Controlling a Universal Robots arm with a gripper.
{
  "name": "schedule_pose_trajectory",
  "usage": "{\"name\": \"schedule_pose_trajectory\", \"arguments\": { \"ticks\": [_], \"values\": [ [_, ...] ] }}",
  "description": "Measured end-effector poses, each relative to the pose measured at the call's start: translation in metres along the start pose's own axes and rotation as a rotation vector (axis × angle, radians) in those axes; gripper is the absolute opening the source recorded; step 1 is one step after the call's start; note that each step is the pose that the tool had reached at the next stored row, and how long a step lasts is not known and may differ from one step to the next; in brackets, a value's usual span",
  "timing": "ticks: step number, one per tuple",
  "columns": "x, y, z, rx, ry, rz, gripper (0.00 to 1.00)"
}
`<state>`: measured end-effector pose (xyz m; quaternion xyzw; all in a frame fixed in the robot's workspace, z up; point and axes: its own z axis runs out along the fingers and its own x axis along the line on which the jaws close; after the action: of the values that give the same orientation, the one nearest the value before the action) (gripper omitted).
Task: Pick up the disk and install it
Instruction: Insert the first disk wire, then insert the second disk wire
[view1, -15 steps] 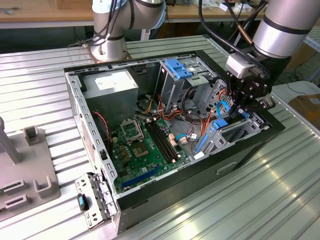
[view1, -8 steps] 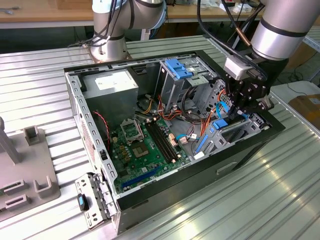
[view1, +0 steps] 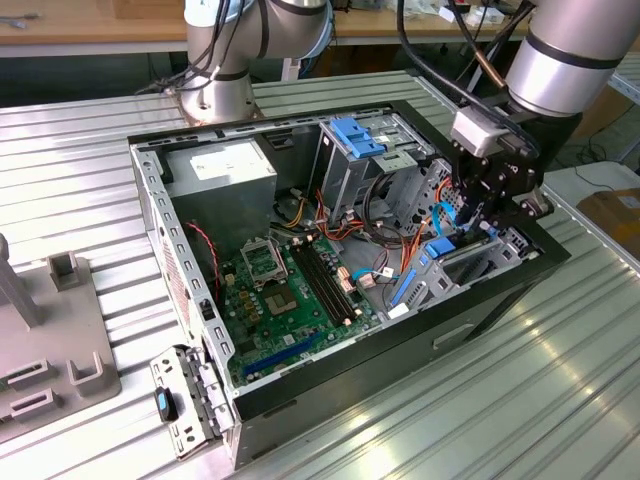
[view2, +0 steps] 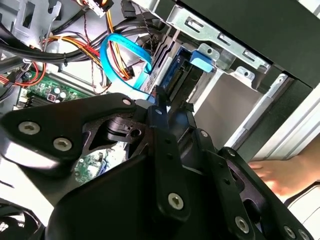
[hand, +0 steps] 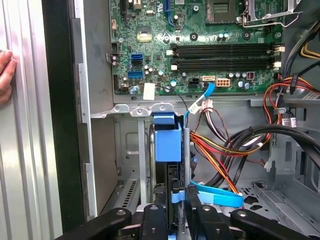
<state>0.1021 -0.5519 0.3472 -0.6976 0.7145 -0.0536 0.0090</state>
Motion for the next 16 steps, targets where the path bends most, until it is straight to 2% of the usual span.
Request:
{"name": "schedule_pose_trajectory", "arguments": {
  "ticks": [1,3,10,12,16],
  "values": [
    [0.0001,-0.0001,-0.0013,0.0,0.0,0.0,0.3],
    [0.0001,-0.0012,-0.0129,0.0,0.0,0.0,0.3],
    [0.0003,-0.0029,-0.0323,0.0,0.0001,0.0,0.3],
    [0.0005,-0.0031,-0.0348,0.0,0.0,0.0,0.3],
    [0.0006,-0.0031,-0.0355,0.0,0.0001,0.0,0.3]
  ]
}}
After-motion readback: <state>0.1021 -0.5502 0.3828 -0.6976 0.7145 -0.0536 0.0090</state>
